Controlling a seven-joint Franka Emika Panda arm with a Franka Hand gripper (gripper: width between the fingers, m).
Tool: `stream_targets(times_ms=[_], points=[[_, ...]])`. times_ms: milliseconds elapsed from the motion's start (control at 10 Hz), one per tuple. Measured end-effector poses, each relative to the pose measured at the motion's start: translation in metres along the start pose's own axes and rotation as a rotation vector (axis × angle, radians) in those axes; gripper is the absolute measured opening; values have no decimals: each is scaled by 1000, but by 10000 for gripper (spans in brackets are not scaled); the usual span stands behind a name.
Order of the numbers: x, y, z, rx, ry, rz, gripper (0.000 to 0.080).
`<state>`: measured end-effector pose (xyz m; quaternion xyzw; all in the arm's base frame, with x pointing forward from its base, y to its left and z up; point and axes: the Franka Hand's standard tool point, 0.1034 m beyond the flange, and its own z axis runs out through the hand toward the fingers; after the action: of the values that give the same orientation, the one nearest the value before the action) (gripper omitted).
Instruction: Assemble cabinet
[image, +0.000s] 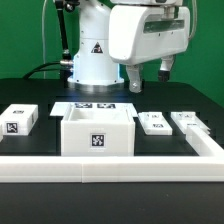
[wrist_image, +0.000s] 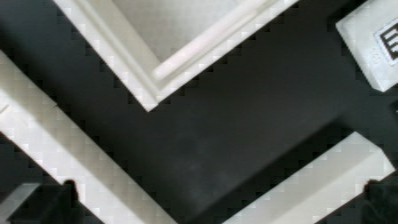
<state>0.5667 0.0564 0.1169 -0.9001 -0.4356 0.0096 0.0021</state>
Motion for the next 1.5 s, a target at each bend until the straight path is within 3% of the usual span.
stream_targets(times_ms=[500, 700, 800, 1000, 1300, 1400, 1500], points=[[0, 0, 0, 1, 0, 0, 798], [-4, -9, 7, -22, 12, -74, 798], [-13, -16, 13, -31, 19, -161, 798], [-28, -23, 23, -10, 0, -325, 798], [-30, -24, 25, -7, -2, -324, 798], [-29, -22, 26, -14, 4, -348, 798], [-27, -18, 28, -53, 16, -435, 798]])
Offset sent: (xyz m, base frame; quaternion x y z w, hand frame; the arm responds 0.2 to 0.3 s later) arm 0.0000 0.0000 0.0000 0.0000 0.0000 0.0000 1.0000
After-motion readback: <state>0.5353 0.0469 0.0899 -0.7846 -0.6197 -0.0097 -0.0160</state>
